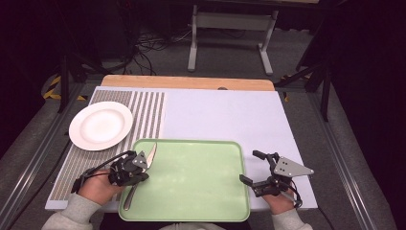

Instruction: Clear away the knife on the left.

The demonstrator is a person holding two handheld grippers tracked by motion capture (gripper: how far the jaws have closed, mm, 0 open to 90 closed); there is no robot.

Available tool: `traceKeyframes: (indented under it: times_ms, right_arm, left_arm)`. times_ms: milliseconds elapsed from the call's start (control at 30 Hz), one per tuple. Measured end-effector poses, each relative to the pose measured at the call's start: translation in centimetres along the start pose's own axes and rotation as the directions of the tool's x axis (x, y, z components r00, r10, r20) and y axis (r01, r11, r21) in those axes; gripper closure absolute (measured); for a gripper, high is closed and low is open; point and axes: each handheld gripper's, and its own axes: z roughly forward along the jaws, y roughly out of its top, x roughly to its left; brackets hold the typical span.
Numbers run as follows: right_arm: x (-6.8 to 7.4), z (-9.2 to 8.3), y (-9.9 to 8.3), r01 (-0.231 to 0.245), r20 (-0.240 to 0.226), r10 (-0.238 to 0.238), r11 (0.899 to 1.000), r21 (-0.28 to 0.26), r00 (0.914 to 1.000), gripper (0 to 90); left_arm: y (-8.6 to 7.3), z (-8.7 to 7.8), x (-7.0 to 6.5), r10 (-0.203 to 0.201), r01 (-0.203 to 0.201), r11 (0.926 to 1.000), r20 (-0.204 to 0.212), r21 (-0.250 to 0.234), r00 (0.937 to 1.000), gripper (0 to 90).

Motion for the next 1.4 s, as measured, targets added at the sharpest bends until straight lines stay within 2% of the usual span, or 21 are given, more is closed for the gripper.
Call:
traceKeyframes:
  times_ms: [200,267,667,767,800,933,1167,1300,1400]
  right_arm:
    - [-0.1,0.0,0.0,-0.001,-0.001,0.001,1.0,0.001,1.0,3.8]
    - [-0.1,0.1,0.0,-0.001,-0.002,0.001,1.0,0.001,1.0,3.7]
    - [-0.1,0.2,0.0,-0.003,-0.005,0.003,1.0,0.001,1.0,3.8]
    - [-0.1,0.2,0.0,-0.003,-0.006,0.003,1.0,0.001,1.0,3.8]
    - [-0.1,0.2,0.0,-0.002,-0.007,0.002,1.0,0.001,1.0,3.8]
    - [-0.1,0.3,0.0,-0.001,-0.009,0.001,1.0,0.001,1.0,3.7]
    - [-0.1,0.4,0.0,0.001,-0.011,-0.001,1.0,0.003,0.9999,3.7]
    - [-0.1,0.4,0.1,0.003,-0.011,-0.003,1.0,0.001,0.9999,3.7]
    - [-0.1,0.4,0.1,0.004,-0.011,-0.004,1.0,0.001,0.9999,3.8]
  left_arm:
    - [-0.4,-0.1,0.2,-0.024,0.024,0.9997,-0.002,-0.003,0.9997,89.9]
    - [-0.5,-0.1,0.3,-0.044,0.044,0.999,-0.001,-0.008,0.999,89.9]
    - [-1.0,-0.4,0.5,-0.069,0.069,0.9976,-0.004,-0.006,0.9976,89.9]
    - [-1.1,-0.4,0.6,-0.079,0.079,0.9968,0.001,-0.006,0.9969,89.9]
    - [-1.1,-0.4,0.6,-0.095,0.095,0.9955,0.002,-0.002,0.9955,89.9]
    - [-1.3,-0.5,0.7,-0.099,0.099,0.9951,0.002,-0.001,0.9951,89.9]
    - [-1.6,-0.6,0.8,-0.131,0.131,0.9914,0.001,0.004,0.9914,89.9]
    - [-1.5,-0.7,0.7,-0.127,0.127,0.9919,-0.005,0.009,0.9919,89.8]
    - [-1.5,-0.7,0.7,-0.127,0.127,0.9919,0.01,0.001,0.9919,83.9]
